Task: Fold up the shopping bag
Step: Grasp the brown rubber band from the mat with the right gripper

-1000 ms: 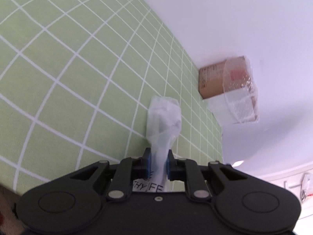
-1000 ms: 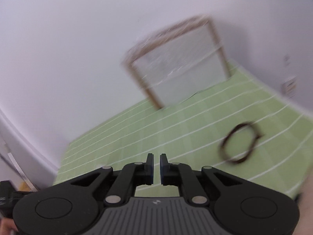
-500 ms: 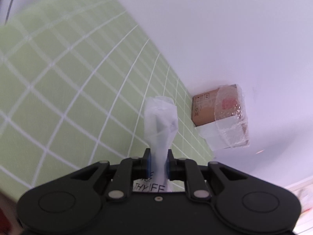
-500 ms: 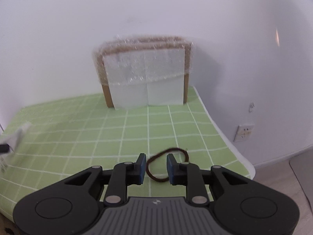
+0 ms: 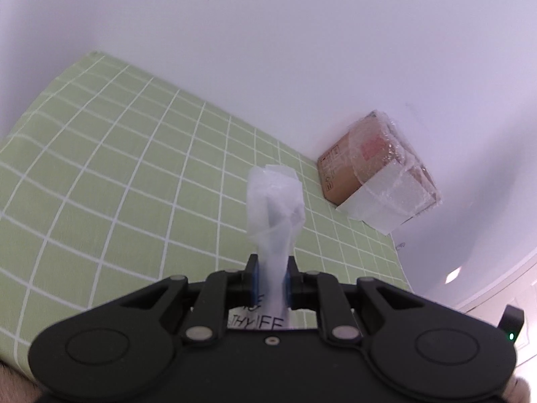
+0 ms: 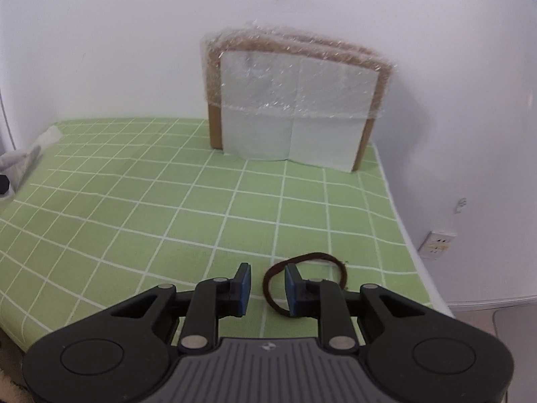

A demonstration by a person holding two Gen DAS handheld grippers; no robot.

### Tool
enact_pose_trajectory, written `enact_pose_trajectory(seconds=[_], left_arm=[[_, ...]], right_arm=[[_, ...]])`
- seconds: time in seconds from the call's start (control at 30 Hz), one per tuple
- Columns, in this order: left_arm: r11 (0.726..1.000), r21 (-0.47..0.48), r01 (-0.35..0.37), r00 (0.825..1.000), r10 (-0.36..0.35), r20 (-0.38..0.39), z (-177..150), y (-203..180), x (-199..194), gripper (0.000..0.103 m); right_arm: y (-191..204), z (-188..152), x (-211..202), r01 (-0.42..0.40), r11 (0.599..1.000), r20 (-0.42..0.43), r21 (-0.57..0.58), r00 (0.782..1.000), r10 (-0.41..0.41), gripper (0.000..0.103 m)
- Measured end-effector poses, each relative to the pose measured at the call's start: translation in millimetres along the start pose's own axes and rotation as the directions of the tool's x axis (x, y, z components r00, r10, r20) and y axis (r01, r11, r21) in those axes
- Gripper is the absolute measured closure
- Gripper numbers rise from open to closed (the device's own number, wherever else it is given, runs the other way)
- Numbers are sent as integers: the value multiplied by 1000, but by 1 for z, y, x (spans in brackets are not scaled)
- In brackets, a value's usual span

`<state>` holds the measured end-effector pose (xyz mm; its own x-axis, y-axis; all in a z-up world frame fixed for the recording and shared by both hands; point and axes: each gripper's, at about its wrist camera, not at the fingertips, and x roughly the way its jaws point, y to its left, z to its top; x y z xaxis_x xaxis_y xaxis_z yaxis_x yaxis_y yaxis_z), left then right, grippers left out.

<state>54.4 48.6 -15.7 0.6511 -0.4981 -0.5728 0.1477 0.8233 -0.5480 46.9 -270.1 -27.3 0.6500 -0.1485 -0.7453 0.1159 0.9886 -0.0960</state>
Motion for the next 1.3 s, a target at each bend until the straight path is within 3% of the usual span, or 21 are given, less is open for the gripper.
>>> enact_pose_trajectory(seconds=[0.27, 0.4, 0.53, 0.7, 0.77, 0.93, 1.0, 1.13, 1.2, 1.3], left_arm=[[995, 101, 5, 1000, -8, 30, -6, -13, -1, 88], [994, 112, 18, 1000, -20, 20, -9, -15, 1, 88], [992, 127, 20, 999, -23, 25, -11, -17, 1, 88], [979, 201, 13, 998, -25, 56, -17, -22, -2, 88], [970, 244, 10, 997, -27, 67, -21, -26, -4, 88], [925, 379, 2, 985, -67, 160, -39, -38, -14, 88], [881, 472, -37, 977, -68, 204, -49, -47, -17, 88], [807, 581, -107, 962, -63, 266, -64, -60, -15, 88], [773, 619, -140, 955, -60, 291, -71, -65, -13, 88], [717, 671, -190, 943, -58, 329, -80, -72, -9, 88]], right_arm=[[2, -4, 5, -16, 1000, -34, 12, 999, 16, 95], [6, -4, 5, -52, 998, -40, 20, 998, 52, 98], [24, -3, -1, -151, 988, -52, 22, 987, 152, 98], [51, -1, -14, -317, 945, -37, 79, 947, 320, 98], [50, 2, -15, -392, 905, -13, 164, 917, 399, 98], [28, 14, -16, -546, 760, 86, 353, 828, 554, 98], [11, 23, -18, -608, 657, 164, 447, 777, 608, 98], [-10, 39, -22, -659, 520, 268, 544, 723, 636, 98], [-16, 48, -23, -678, 474, 303, 561, 701, 645, 98], [-19, 63, -26, -682, 488, 311, 546, 705, 637, 98]])
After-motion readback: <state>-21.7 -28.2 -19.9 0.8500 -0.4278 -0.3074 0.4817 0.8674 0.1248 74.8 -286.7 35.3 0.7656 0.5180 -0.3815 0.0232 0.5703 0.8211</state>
